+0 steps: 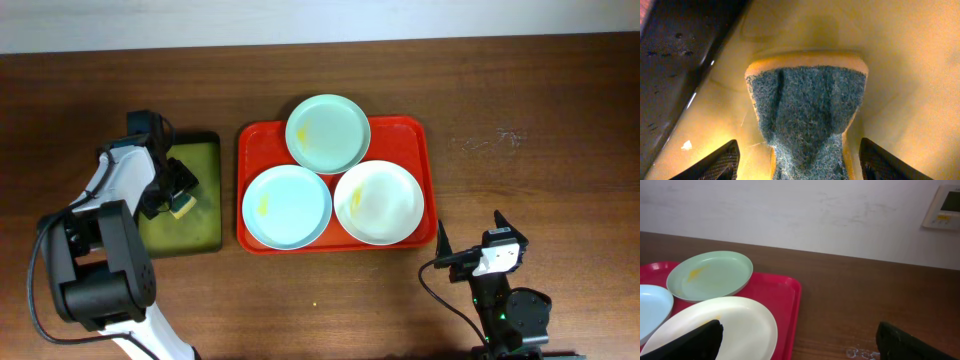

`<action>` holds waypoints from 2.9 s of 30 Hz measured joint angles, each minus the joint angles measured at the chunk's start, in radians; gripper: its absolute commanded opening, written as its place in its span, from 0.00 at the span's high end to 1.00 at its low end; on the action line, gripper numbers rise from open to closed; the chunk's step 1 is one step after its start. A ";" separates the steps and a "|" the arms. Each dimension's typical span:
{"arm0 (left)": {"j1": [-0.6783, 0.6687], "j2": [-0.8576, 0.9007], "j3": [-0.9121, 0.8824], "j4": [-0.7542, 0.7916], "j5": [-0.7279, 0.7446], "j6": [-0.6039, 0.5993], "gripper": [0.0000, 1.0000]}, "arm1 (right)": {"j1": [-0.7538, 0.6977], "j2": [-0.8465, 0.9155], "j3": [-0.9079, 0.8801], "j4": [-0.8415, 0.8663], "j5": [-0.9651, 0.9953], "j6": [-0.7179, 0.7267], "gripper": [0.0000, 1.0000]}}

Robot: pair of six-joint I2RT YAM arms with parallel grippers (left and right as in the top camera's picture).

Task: Clean dirty plates on tray and stack at the side
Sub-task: 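Grasp the yellow-green sponge with the left gripper in the water, then lift the sponge and carry it onto the light blue plate, then reach the right gripper to the light blue plate rim and grasp it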

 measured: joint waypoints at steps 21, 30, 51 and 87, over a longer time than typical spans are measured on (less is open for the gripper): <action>-0.001 -0.095 0.031 -0.063 -0.007 0.004 1.00 | 0.000 0.000 0.000 0.000 0.000 0.000 0.01; -0.009 -0.572 0.079 -0.055 0.046 0.004 1.00 | 0.000 0.000 0.000 0.000 0.000 0.000 0.01; -0.010 -0.290 0.285 -0.230 0.134 0.171 1.00 | 0.000 0.000 0.000 0.000 0.000 0.000 0.01; -0.489 -0.116 0.301 -0.267 0.140 0.068 0.00 | 0.000 0.000 0.000 0.000 0.000 0.000 0.01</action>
